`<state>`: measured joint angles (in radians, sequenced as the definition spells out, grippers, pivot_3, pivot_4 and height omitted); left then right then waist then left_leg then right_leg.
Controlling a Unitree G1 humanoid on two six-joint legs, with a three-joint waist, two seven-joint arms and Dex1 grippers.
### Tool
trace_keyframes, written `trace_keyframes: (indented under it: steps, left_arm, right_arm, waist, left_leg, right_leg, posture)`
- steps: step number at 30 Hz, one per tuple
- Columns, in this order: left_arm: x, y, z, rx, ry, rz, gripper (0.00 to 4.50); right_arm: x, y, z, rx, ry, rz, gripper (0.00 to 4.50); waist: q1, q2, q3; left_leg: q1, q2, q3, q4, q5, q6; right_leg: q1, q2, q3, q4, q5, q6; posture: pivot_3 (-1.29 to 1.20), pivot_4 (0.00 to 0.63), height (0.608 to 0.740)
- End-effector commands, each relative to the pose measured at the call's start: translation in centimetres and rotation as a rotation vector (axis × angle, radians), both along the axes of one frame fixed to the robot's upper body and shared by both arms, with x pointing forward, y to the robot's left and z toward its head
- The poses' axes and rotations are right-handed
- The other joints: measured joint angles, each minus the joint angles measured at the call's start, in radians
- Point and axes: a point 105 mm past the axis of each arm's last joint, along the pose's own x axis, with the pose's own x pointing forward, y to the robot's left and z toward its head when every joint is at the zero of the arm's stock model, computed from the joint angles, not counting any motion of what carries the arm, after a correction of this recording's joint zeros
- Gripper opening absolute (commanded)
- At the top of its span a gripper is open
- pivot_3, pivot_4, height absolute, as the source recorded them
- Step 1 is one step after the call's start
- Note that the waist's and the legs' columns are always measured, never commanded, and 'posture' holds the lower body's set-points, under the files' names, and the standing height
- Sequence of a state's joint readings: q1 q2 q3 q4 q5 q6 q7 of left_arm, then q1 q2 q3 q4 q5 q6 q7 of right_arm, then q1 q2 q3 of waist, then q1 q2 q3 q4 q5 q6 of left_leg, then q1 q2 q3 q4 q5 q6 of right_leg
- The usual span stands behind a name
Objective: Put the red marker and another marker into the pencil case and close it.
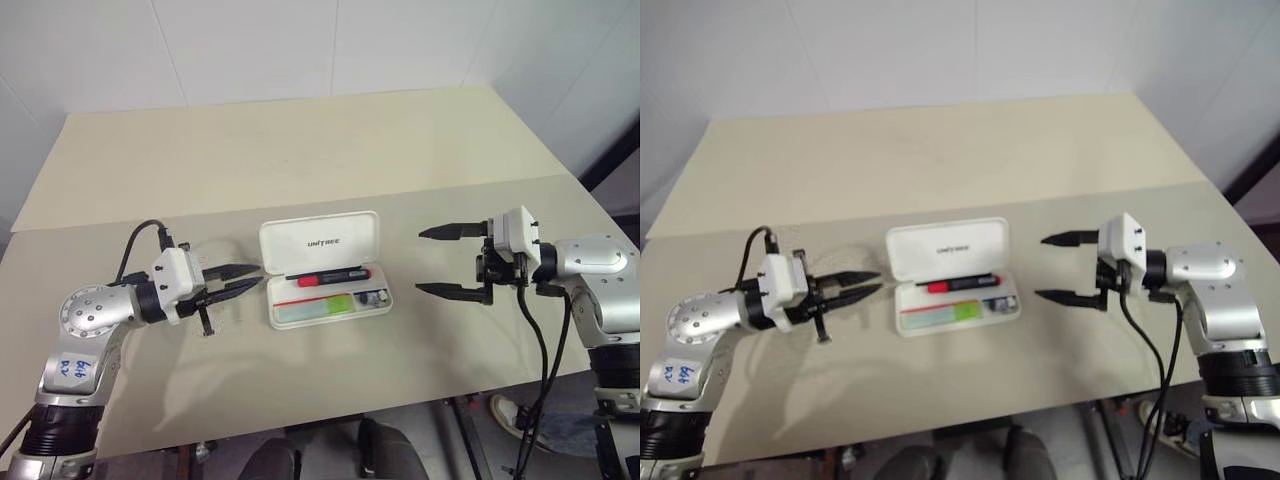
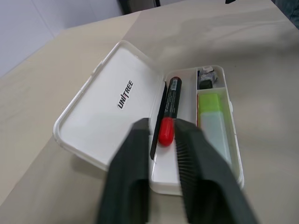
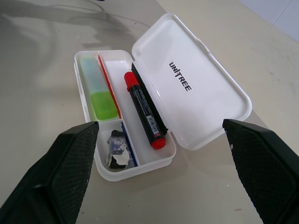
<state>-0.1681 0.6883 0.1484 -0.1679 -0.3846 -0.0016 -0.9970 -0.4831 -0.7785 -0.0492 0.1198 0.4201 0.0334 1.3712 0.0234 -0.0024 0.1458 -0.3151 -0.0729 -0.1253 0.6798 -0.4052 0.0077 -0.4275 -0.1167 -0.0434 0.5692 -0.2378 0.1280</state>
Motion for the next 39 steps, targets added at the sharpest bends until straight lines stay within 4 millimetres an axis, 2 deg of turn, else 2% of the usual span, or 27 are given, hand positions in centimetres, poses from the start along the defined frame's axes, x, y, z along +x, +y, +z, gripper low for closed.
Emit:
trace_keyframes:
  steps: [1,9,13,19,24,27,31,39]
  left_arm:
    - [0.2,1.1,0.7,-0.018,-0.054,0.062,0.02]
    - [1.7,3.0,1.4,-0.092,-0.149,0.269,0.02]
    - [3.4,4.6,1.2,-0.120,-0.126,0.426,0.02]
    - [5.7,3.8,0.4,-0.081,-0.101,0.492,0.02]
    - [8.2,1.5,-0.6,-0.101,-0.020,0.497,0.02]
    - [9.0,0.1,-1.2,-0.118,0.053,0.468,0.02]
    - [9.2,-1.4,-1.3,-0.117,0.078,0.409,0.02]
    - [8.2,-2.5,0.2,-0.123,0.006,0.282,0.02]
  right_arm:
    - [0.1,0.1,0.9,0.010,-0.058,0.011,4.50]
    - [0.5,0.5,0.7,0.005,-0.073,0.022,4.50]
    - [0.7,0.8,0.6,0.005,-0.081,0.026,4.50]
    - [1.0,1.0,0.9,0.005,-0.094,0.028,4.50]
    - [0.9,1.1,1.3,0.005,-0.109,0.026,4.50]
    - [0.9,1.1,1.3,0.007,-0.113,0.023,4.50]
    - [0.5,1.3,1.2,0.011,-0.118,0.022,4.50]
    - [0.3,1.2,1.3,0.022,-0.121,0.007,4.50]
  waist:
    - [-0.001,0.000,0.000]
    - [0.000,0.000,0.000]
    - [0.000,0.000,0.000]
    - [0.002,0.000,0.000]
    - [0.000,0.000,0.000]
    - [-0.001,-0.001,0.000]
    - [-0.003,-0.001,0.000]
    - [0.001,-0.001,0.000]
  left_leg:
    - [0.000,0.000,0.000,0.000,0.000,0.000]
    - [0.000,0.000,0.000,0.000,0.000,0.000]
    - [0.000,0.000,0.000,0.000,0.000,0.000]
    - [0.000,-0.001,-0.001,0.001,0.000,0.000]
    - [0.000,-0.001,-0.001,0.001,0.000,0.000]
    - [0.000,-0.001,0.000,0.002,0.000,0.000]
    - [0.000,-0.001,0.000,0.002,0.000,0.000]
    - [0.000,-0.001,0.000,0.003,0.000,0.000]
  right_leg:
    - [0.000,0.000,0.000,0.000,0.000,0.000]
    - [0.000,0.000,0.000,0.000,0.000,0.000]
    - [0.000,0.000,-0.001,0.000,0.000,0.000]
    - [0.000,0.000,-0.001,0.001,0.001,0.001]
    - [0.000,0.000,-0.002,0.002,0.001,0.001]
    - [-0.001,0.000,-0.003,0.002,0.001,0.001]
    - [-0.001,0.000,-0.004,0.002,0.001,0.001]
    - [-0.001,-0.001,-0.004,0.002,0.001,0.002]
  posture:
    - [0.00,0.150,0.740]
    - [0.00,0.150,0.740]
    - [0.00,0.150,0.740]
    - [0.00,0.150,0.740]
    - [0.00,0.150,0.740]
    - [0.00,0.150,0.740]
    - [0.00,0.150,0.740]
    - [0.00,0.150,0.740]
